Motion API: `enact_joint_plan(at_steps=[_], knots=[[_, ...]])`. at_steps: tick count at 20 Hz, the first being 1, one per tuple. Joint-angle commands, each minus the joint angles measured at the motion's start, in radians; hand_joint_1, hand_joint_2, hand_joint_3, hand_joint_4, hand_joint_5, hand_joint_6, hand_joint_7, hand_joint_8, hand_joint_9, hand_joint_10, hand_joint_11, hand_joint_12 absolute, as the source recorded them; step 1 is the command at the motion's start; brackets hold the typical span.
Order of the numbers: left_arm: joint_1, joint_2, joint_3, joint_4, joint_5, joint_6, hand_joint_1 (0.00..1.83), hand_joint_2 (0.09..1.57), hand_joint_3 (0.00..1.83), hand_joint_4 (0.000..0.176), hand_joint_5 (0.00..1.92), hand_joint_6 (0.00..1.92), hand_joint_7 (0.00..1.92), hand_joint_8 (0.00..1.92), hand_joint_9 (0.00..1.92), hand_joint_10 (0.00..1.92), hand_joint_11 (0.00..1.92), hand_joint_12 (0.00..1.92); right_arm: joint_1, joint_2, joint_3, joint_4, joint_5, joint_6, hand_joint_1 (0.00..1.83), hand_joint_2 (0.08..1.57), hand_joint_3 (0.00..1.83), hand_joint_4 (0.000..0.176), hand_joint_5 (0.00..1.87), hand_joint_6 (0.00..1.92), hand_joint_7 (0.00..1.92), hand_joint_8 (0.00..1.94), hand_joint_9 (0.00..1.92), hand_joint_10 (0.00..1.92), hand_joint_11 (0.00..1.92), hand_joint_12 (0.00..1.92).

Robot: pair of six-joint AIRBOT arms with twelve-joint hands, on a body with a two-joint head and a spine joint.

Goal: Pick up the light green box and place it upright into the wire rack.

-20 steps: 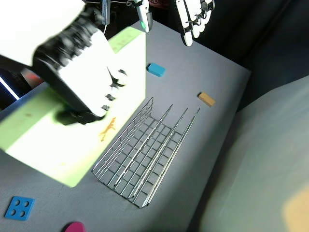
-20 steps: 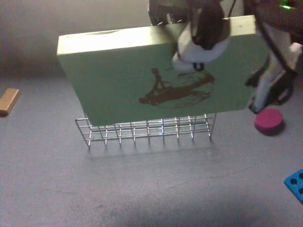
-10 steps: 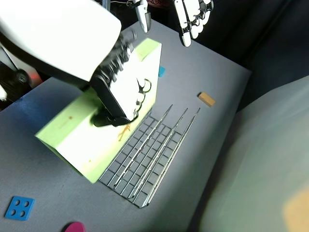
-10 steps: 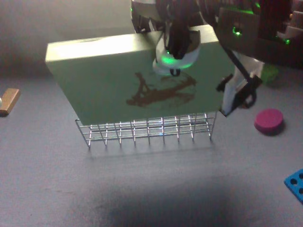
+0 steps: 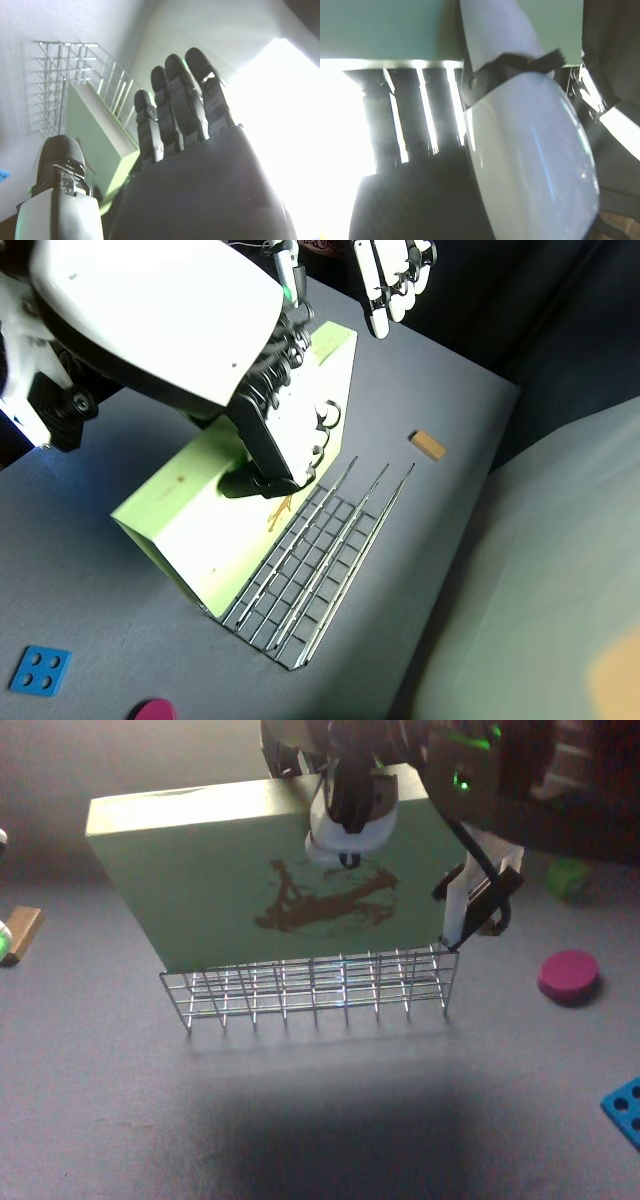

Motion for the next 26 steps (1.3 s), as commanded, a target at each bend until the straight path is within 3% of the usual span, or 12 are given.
enact_joint_plan(at_steps=[1,5,6,7,8,11,12,14,16,20,21,26], knots=[[-0.011,0.002,-0.004,0.065,-0.067,0.001,0.36,1.17,0.0,0.115,0.33,0.0,0.39,0.0,0.36,0.0,0.05,0.71,0.004,-0.005,0.007,-0.096,0.043,0.008,1.21,1.17,0.0,0.0,0.79,1.17,0.96,1.18,0.84,1.18,0.77,1.55],[-0.014,0.002,-0.007,0.064,-0.06,-0.001,0.36,1.16,0.0,0.115,0.33,0.0,0.39,0.0,0.36,0.0,0.05,0.71,-0.03,-0.012,0.029,-0.102,0.069,0.014,1.21,1.17,0.0,0.0,0.79,1.17,0.96,1.18,0.84,1.18,0.77,1.55],[-0.014,0.001,-0.008,0.064,-0.055,-0.001,0.36,1.17,0.0,0.115,0.33,0.0,0.39,0.0,0.35,0.0,0.05,0.71,-0.038,-0.014,0.033,-0.102,0.072,0.019,1.33,1.18,0.0,0.0,0.76,1.17,0.93,1.14,0.8,1.4,0.76,1.56],[-0.014,0.001,-0.008,0.064,-0.055,-0.001,0.36,1.17,0.0,0.115,0.33,0.0,0.39,0.0,0.36,0.0,0.05,0.71,-0.042,-0.015,0.035,-0.102,0.074,0.025,1.35,1.18,0.0,0.0,0.75,1.17,0.92,1.13,0.79,1.45,0.76,1.56],[-0.014,0.001,-0.008,0.064,-0.055,-0.001,0.36,1.17,0.0,0.115,0.33,0.0,0.39,0.0,0.36,0.0,0.05,0.71,-0.049,-0.015,0.039,-0.102,0.079,0.039,1.35,1.18,0.0,0.0,0.75,1.17,0.92,1.13,0.79,1.45,0.76,1.56],[-0.014,0.001,-0.008,0.064,-0.061,-0.001,0.36,1.17,0.0,0.115,0.33,0.0,0.39,0.0,0.36,0.0,0.05,0.71,-0.068,-0.021,0.052,-0.102,0.106,0.056,1.21,1.18,0.0,0.0,0.78,1.19,0.95,1.19,0.82,1.21,0.76,1.57],[-0.014,0.001,-0.008,0.064,-0.063,-0.001,0.36,1.16,0.0,0.115,0.33,0.0,0.39,0.0,0.36,0.0,0.05,0.7,-0.077,-0.025,0.057,-0.102,0.114,0.056,1.32,1.18,0.0,0.0,0.74,1.19,0.92,1.14,0.8,1.41,0.76,1.55],[-0.014,0.001,-0.009,0.064,-0.066,-0.002,0.36,1.16,0.0,0.115,0.33,0.0,0.39,0.0,0.36,0.0,0.06,0.7,-0.095,-0.033,0.071,-0.104,0.122,0.07,1.35,1.18,0.0,0.0,0.73,1.18,0.91,1.15,0.79,1.45,0.75,1.55],[-0.014,0.0,-0.011,0.064,-0.07,-0.005,0.36,1.16,0.0,0.115,0.34,0.0,0.39,0.0,0.36,0.0,0.06,0.7,-0.115,-0.039,0.088,-0.128,0.151,0.104,1.21,1.18,0.0,0.0,0.78,1.17,0.95,1.2,0.84,1.19,0.76,1.54],[-0.019,-0.001,-0.022,0.064,-0.074,-0.02,0.36,1.16,0.0,0.115,0.33,0.0,0.39,0.0,0.36,0.0,0.06,0.7,-0.145,-0.059,0.116,-0.167,0.161,0.119,1.21,1.18,0.0,0.0,0.78,1.18,0.95,1.19,0.84,1.19,0.74,1.53],[-0.018,-0.008,-0.027,0.064,-0.075,-0.022,0.36,1.15,0.0,0.115,0.33,0.0,0.38,0.0,0.35,0.0,0.06,0.7,-0.157,-0.069,0.135,-0.168,0.169,0.122,1.32,1.18,0.0,0.0,0.74,1.19,0.92,1.15,0.81,1.41,0.71,1.55],[-0.011,-0.037,-0.035,0.064,-0.075,-0.023,0.38,1.16,0.0,0.114,0.31,0.0,0.36,0.0,0.33,0.0,0.06,0.69,-0.207,-0.076,0.17,-0.201,0.209,0.166,1.35,1.19,0.0,0.0,0.72,1.23,0.91,1.1,0.79,1.47,0.7,1.59]])
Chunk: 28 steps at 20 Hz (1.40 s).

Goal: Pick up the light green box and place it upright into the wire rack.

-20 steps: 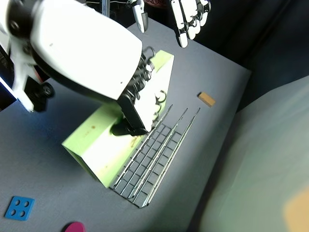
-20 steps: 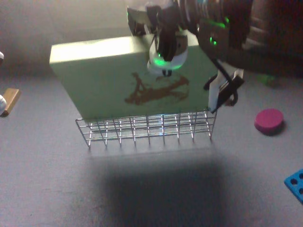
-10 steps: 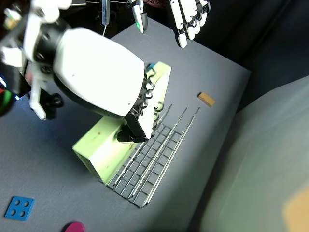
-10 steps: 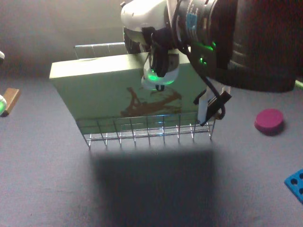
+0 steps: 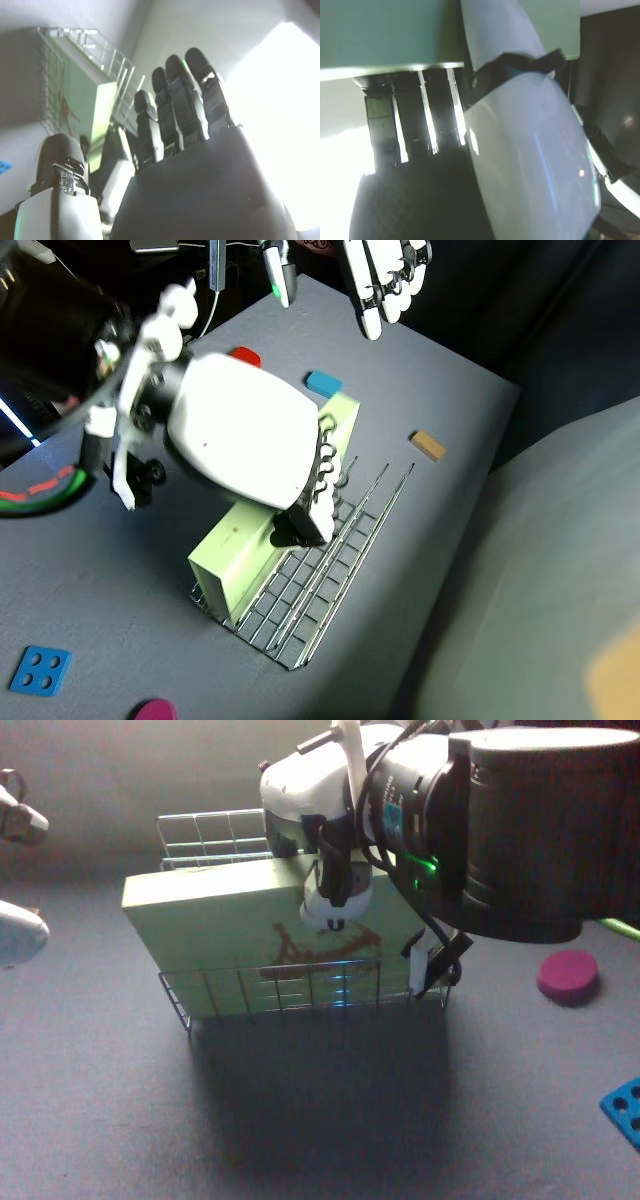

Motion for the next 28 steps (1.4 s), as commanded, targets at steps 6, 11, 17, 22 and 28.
enact_joint_plan(at_steps=[6,11,17,22,28], knots=[[0.006,-0.017,-0.017,0.07,-0.059,-0.026,0.34,1.17,0.0,0.116,0.33,0.0,0.37,0.0,0.34,0.0,0.06,0.69,-0.003,-0.005,0.002,-0.073,0.04,0.016,1.21,1.18,0.0,0.0,0.79,1.17,0.96,1.19,0.83,1.18,0.74,1.56],[0.011,-0.041,-0.023,0.07,-0.06,-0.038,0.35,1.17,0.0,0.115,0.34,0.01,0.38,0.0,0.35,0.0,0.06,0.69,-0.009,-0.002,0.002,-0.073,0.034,0.015,1.36,1.18,0.0,0.0,0.74,1.17,0.96,1.09,0.77,1.49,0.63,1.62],[0.019,-0.046,-0.033,0.071,-0.061,-0.049,0.37,1.16,0.0,0.114,0.36,0.01,0.39,0.01,0.36,0.01,0.07,0.68,-0.016,0.021,-0.01,-0.073,0.028,0.008,0.96,1.14,0.0,0.0,0.62,0.2,0.68,0.15,0.46,0.65,0.31,1.48],[0.019,-0.046,-0.037,0.071,-0.065,-0.056,0.37,1.16,0.0,0.114,0.35,0.0,0.39,0.0,0.36,0.0,0.07,0.68,0.003,0.065,-0.062,-0.073,0.027,-0.008,0.84,1.06,0.0,0.0,0.45,0.0,0.45,0.0,0.42,0.08,0.05,1.31],[0.025,-0.046,-0.043,0.071,-0.067,-0.056,0.37,1.16,0.0,0.114,0.35,0.0,0.4,0.0,0.36,0.0,0.08,0.67,0.094,0.188,-0.206,-0.07,-0.011,-0.045,0.72,0.94,0.0,0.0,0.29,0.0,0.33,0.0,0.29,0.0,0.0,1.11]])
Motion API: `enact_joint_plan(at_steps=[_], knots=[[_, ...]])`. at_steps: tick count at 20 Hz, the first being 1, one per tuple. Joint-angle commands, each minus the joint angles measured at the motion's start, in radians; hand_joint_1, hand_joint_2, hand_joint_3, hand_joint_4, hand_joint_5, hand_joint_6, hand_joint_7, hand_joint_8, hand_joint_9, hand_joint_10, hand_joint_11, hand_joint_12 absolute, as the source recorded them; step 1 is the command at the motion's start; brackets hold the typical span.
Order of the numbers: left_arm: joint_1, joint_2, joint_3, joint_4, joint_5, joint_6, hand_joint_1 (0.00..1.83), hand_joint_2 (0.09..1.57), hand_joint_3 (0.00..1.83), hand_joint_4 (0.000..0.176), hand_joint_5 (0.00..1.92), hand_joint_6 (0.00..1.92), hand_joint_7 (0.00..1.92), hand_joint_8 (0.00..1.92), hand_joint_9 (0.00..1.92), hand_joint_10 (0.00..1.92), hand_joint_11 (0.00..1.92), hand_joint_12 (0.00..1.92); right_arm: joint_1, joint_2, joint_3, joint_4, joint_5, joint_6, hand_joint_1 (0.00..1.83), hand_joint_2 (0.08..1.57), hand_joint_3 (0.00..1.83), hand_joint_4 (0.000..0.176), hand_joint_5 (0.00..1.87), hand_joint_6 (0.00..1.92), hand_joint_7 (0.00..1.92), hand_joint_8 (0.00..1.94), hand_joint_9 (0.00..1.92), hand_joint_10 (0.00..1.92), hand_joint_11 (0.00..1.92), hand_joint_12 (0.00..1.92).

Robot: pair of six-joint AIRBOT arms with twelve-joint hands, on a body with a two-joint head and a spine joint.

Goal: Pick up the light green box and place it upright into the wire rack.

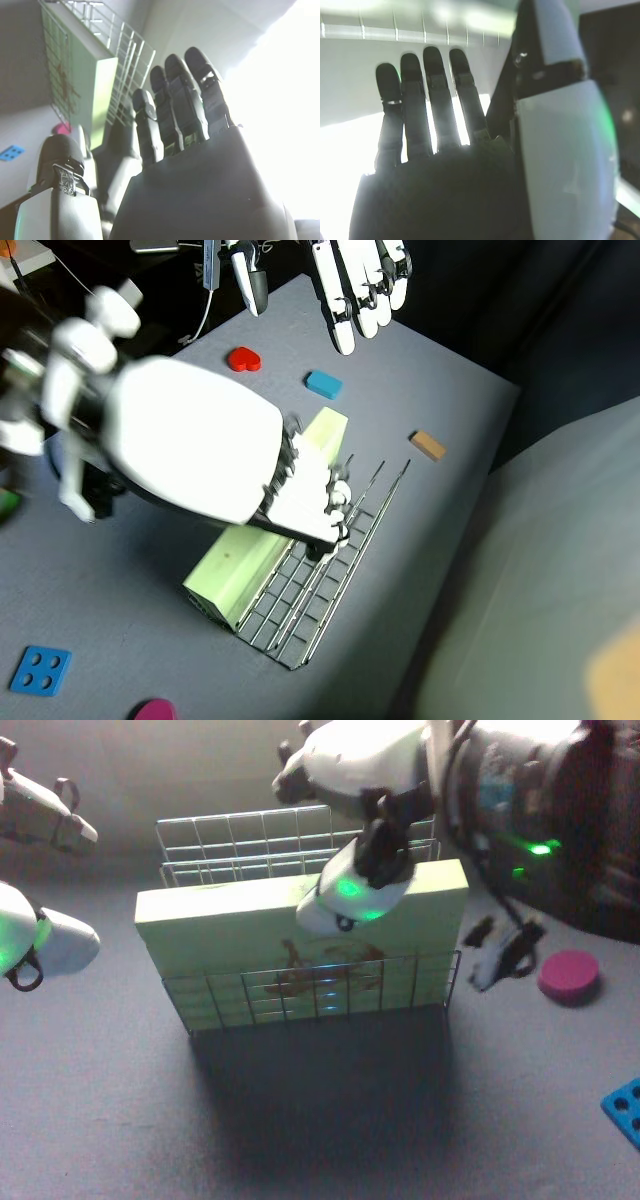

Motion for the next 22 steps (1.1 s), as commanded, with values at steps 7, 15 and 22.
enact_joint_plan(at_steps=[7,15,22], knots=[[-0.005,-0.001,-0.011,0.076,-0.056,-0.009,0.37,1.15,0.0,0.114,0.36,0.0,0.4,0.0,0.37,0.0,0.08,0.66,0.059,0.249,-0.27,-0.053,-0.005,-0.051,0.57,0.94,0.0,0.006,0.29,0.01,0.4,0.01,0.37,0.02,0.01,1.21],[-0.005,-0.001,-0.013,0.076,-0.051,-0.009,0.68,1.21,0.0,0.0,0.75,1.82,0.85,1.82,0.88,1.86,0.92,1.86,-0.05,0.392,-0.429,-0.152,-0.103,0.133,0.78,1.22,0.0,0.0,0.97,1.91,1.11,1.94,1.39,1.92,1.66,1.92],[-0.01,-0.001,-0.011,0.076,-0.047,-0.013,0.91,1.23,0.0,0.0,1.08,1.92,1.22,1.92,1.21,1.92,1.25,1.92,-0.08,0.396,-0.43,-0.185,-0.08,0.169,0.74,1.44,0.01,0.175,1.3,1.92,1.47,1.94,1.66,1.92,1.89,1.92]])
